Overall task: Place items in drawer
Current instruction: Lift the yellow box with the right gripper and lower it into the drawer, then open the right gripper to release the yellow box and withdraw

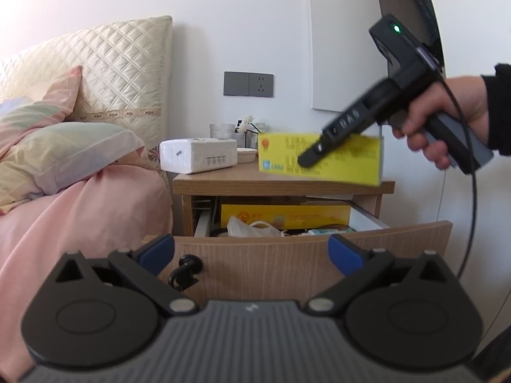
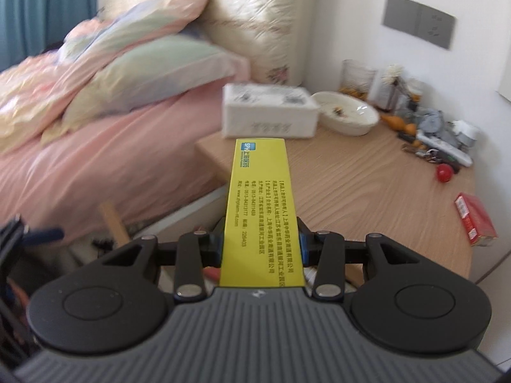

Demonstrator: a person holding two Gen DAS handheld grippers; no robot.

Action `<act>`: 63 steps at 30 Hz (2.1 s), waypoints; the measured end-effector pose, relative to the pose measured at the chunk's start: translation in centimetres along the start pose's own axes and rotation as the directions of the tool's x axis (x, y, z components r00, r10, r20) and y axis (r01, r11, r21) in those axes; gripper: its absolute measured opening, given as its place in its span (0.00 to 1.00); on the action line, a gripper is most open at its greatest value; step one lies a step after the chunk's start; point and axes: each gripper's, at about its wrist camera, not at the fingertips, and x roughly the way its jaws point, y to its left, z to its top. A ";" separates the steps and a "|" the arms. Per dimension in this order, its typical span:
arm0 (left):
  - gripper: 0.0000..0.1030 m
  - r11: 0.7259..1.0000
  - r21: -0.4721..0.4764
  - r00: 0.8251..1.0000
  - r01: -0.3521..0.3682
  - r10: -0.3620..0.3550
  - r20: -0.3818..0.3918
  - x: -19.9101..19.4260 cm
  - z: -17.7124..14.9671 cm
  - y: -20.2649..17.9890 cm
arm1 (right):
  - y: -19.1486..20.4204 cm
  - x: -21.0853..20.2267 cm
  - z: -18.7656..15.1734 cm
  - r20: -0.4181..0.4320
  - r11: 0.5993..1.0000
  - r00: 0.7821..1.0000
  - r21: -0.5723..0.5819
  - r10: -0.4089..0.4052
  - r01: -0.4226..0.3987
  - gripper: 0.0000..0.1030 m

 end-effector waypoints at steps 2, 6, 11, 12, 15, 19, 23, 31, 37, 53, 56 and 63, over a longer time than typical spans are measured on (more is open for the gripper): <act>1.00 1.000 -0.024 1.000 -0.014 0.014 0.015 -0.2 0.1 0.3 | 0.4 0.5 -0.7 -0.022 1.000 1.000 -0.016 0.021 -0.021 0.42; 1.00 0.999 -0.047 1.000 -0.019 0.020 0.023 -0.3 0.3 0.7 | 0.8 1.6 -1.8 -0.077 0.998 0.996 -0.055 0.037 -0.041 0.42; 1.00 1.000 -0.023 1.000 -0.014 0.014 0.005 0.1 0.1 0.6 | 0.4 3.5 -2.9 -0.123 0.994 0.991 -0.084 0.058 -0.069 0.42; 1.00 1.000 -0.024 1.000 -0.018 0.018 0.002 0.2 0.1 0.7 | 0.3 3.9 -3.1 -0.131 0.993 0.990 -0.093 0.061 -0.073 0.42; 1.00 0.999 -0.028 1.000 -0.020 0.020 -0.003 0.3 0.1 0.9 | 0.1 5.3 -3.8 -0.161 0.990 0.985 -0.114 0.059 -0.078 0.42; 1.00 1.000 -0.010 1.000 -0.012 0.012 -0.002 0.2 0.0 0.6 | -0.5 6.8 -4.7 -0.200 0.992 0.979 -0.108 0.046 -0.068 0.42; 1.00 1.000 0.001 1.000 -0.002 0.002 -0.006 0.4 -0.1 0.5 | -1.4 8.0 -5.1 -0.243 0.994 0.970 -0.098 0.031 -0.056 0.42; 1.00 1.000 0.023 0.999 0.018 -0.017 -0.030 0.8 -0.5 0.1 | -2.0 10.0 -5.9 -0.360 0.993 0.933 -0.096 0.024 -0.063 0.42; 1.00 1.000 0.014 0.999 0.022 -0.021 -0.037 0.8 -0.5 0.2 | -1.9 10.7 -6.1 -0.400 0.995 0.916 -0.086 0.016 -0.055 0.42; 1.00 1.000 0.012 0.999 0.027 -0.027 -0.032 0.5 -0.4 0.1 | -0.9 6.1 -4.2 -0.346 0.998 0.937 -0.056 -0.050 0.033 0.85; 1.00 1.000 0.016 0.999 0.025 -0.024 -0.031 0.5 -0.4 0.0 | -0.5 4.1 -3.7 -0.297 0.996 0.951 -0.047 -0.089 0.079 0.85; 1.00 0.999 0.023 0.999 0.022 -0.021 -0.032 0.4 -0.4 -0.3 | 0.1 -0.8 -3.4 -0.114 0.972 0.967 0.029 -0.229 0.233 0.85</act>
